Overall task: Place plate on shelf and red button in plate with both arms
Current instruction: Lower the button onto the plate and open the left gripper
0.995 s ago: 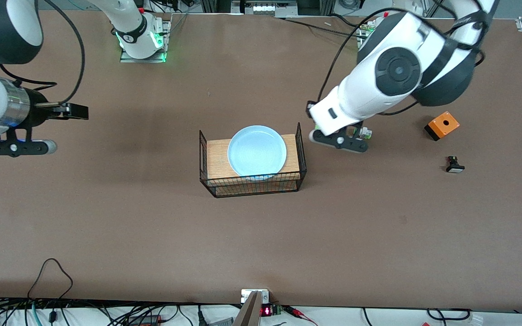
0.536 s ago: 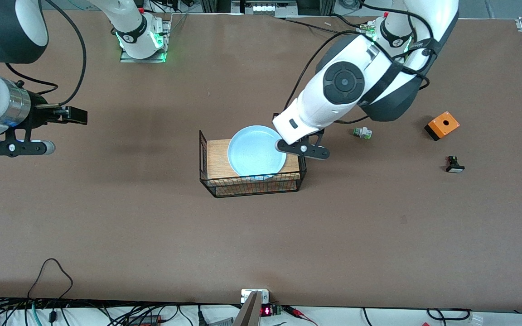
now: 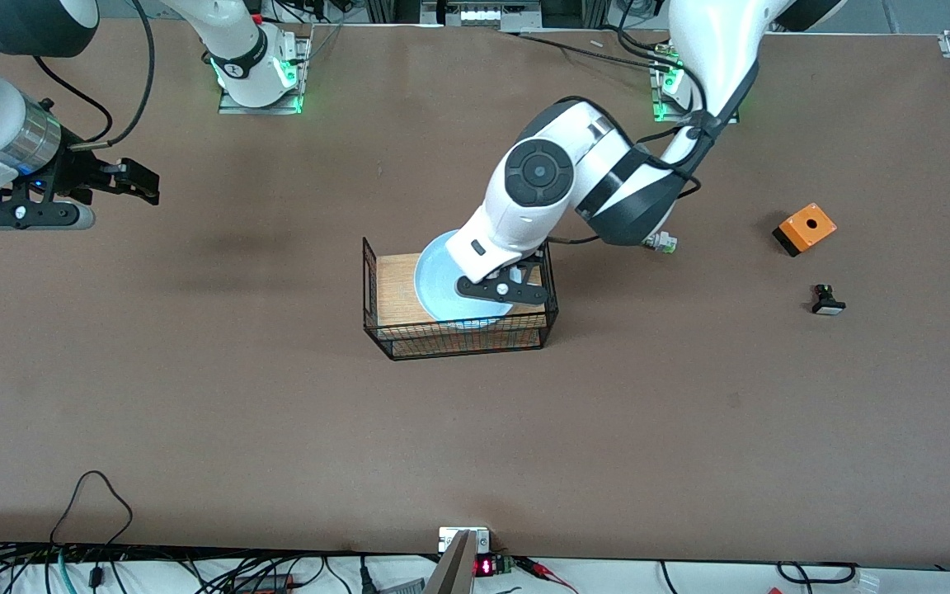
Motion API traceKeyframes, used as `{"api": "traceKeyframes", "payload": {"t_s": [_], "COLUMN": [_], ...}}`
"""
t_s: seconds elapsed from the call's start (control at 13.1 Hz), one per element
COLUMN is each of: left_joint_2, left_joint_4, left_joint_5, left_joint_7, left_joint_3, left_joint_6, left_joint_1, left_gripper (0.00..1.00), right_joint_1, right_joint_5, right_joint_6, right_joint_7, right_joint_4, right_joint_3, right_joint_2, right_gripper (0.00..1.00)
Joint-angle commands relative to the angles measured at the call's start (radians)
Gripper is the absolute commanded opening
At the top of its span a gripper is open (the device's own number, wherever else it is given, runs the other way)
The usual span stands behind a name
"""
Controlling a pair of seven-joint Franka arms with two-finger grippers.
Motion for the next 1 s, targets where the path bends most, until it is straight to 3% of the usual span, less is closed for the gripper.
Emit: {"api": "traceKeyframes", "payload": {"t_s": [0.0, 0.46, 0.54, 0.61, 0.69, 0.92], "left_joint_2": [0.038, 0.095, 0.095, 0.094, 0.091, 0.058], "left_joint_4": [0.053, 0.079, 0.08, 0.08, 0.079, 0.08], "left_joint_5": [0.024, 0.026, 0.026, 0.026, 0.027, 0.029], "left_joint_7": [-0.02, -0.021, -0.021, -0.023, -0.012, -0.015], "left_joint_3": [0.035, 0.04, 0.04, 0.04, 0.041, 0.045], "left_joint_6": [0.028, 0.061, 0.061, 0.062, 0.062, 0.056], "left_joint_1": [-0.04, -0.071, -0.071, -0.071, -0.068, -0.063], "left_gripper": [0.0, 0.0, 0.04, 0.44, 0.99, 1.0], "right_joint_1": [-0.04, -0.063, -0.067, -0.072, -0.077, -0.084], "right_joint_5": [-0.011, 0.001, 0.005, 0.039, 0.082, 0.079], "right_joint_6": [0.052, 0.117, 0.109, 0.077, 0.019, -0.101], "right_joint_7": [-0.01, -0.005, -0.007, -0.007, -0.005, 0.002], "right_joint_4": [-0.068, -0.09, -0.085, -0.071, -0.044, 0.045], "right_joint_3": [0.032, 0.032, 0.032, 0.031, 0.026, 0.032], "right_joint_2": [-0.05, -0.071, -0.07, -0.071, -0.07, -0.033], "right_gripper": [1.0, 1.0, 1.0, 1.0, 1.0, 1.0]}}
